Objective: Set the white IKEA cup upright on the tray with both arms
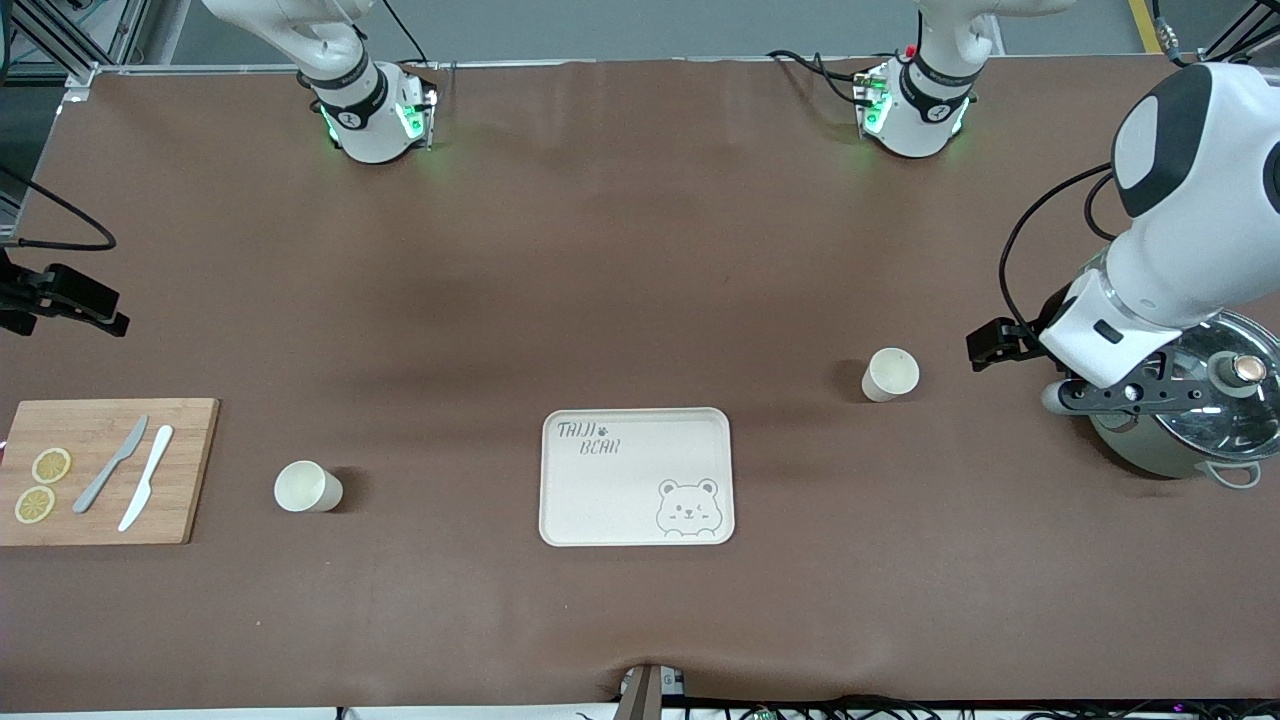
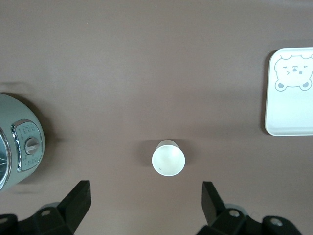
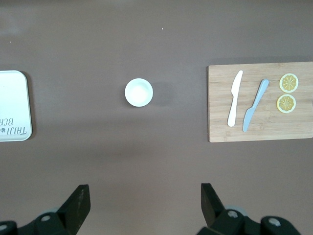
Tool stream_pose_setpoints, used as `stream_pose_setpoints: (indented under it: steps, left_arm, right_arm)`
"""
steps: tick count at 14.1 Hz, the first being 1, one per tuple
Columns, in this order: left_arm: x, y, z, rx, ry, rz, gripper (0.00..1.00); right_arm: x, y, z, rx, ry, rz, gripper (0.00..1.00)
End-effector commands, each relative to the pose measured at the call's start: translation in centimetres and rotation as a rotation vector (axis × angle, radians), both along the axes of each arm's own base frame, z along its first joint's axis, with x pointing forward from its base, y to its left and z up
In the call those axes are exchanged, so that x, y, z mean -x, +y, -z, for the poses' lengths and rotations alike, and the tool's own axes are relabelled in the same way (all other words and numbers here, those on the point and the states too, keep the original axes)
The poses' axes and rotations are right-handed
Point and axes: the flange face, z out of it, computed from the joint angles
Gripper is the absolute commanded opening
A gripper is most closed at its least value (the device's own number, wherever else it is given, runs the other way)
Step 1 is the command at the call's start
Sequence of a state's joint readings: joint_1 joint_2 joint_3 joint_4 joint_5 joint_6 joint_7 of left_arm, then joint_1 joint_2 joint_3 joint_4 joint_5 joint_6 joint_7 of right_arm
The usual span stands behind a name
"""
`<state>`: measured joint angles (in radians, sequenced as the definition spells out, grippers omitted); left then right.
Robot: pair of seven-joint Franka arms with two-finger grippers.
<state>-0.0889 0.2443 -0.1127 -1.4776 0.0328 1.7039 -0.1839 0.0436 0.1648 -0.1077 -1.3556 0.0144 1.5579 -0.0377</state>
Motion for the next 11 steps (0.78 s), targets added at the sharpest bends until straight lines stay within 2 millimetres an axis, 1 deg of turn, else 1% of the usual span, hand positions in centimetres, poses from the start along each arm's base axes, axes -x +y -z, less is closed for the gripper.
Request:
stream_pose_setpoints:
  steps: [1, 4, 6, 7, 8, 9, 10, 11]
  left_arm:
    - [-0.1, -0.2, -0.3, -0.002, 0.0, 0.008, 1.0]
    - [-0.1, 0.3, -0.4, 0.003, -0.001, 0.015, 1.0]
    - [0.0, 0.4, -0.5, 0.012, 0.001, 0.052, 1.0]
    - [0.2, 0.5, -0.9, 0.003, 0.001, 0.054, 1.0]
    - [0.8, 1.3, -1.9, 0.003, 0.009, 0.061, 1.0]
    - [1.1, 2.1, -1.9, 0.006, 0.031, 0.083, 1.0]
    - [1.3, 2.6, -1.0, 0.004, 0.051, 0.079, 1.0]
    - [1.7, 2.6, 0.9, 0.0, 0.069, 0.076, 1.0]
  right_arm:
    - [0.1, -0.1, -0.5, 0.003, -0.007, 0.01, 1.0]
    - [0.1, -0.1, -0.5, 0.003, -0.007, 0.011, 1.0]
    - [0.1, -0.1, -0.5, 0.003, -0.005, 0.011, 1.0]
    - [0.1, -0.1, -0.5, 0.003, -0.005, 0.011, 1.0]
    - [0.1, -0.1, -0.5, 0.003, -0.005, 0.011, 1.0]
    - [0.1, -0.1, -0.5, 0.003, -0.005, 0.011, 1.0]
    - [0.1, -0.1, -0.5, 0.003, -0.007, 0.011, 1.0]
    - [0.1, -0.1, -0.5, 0.003, -0.007, 0.011, 1.0]
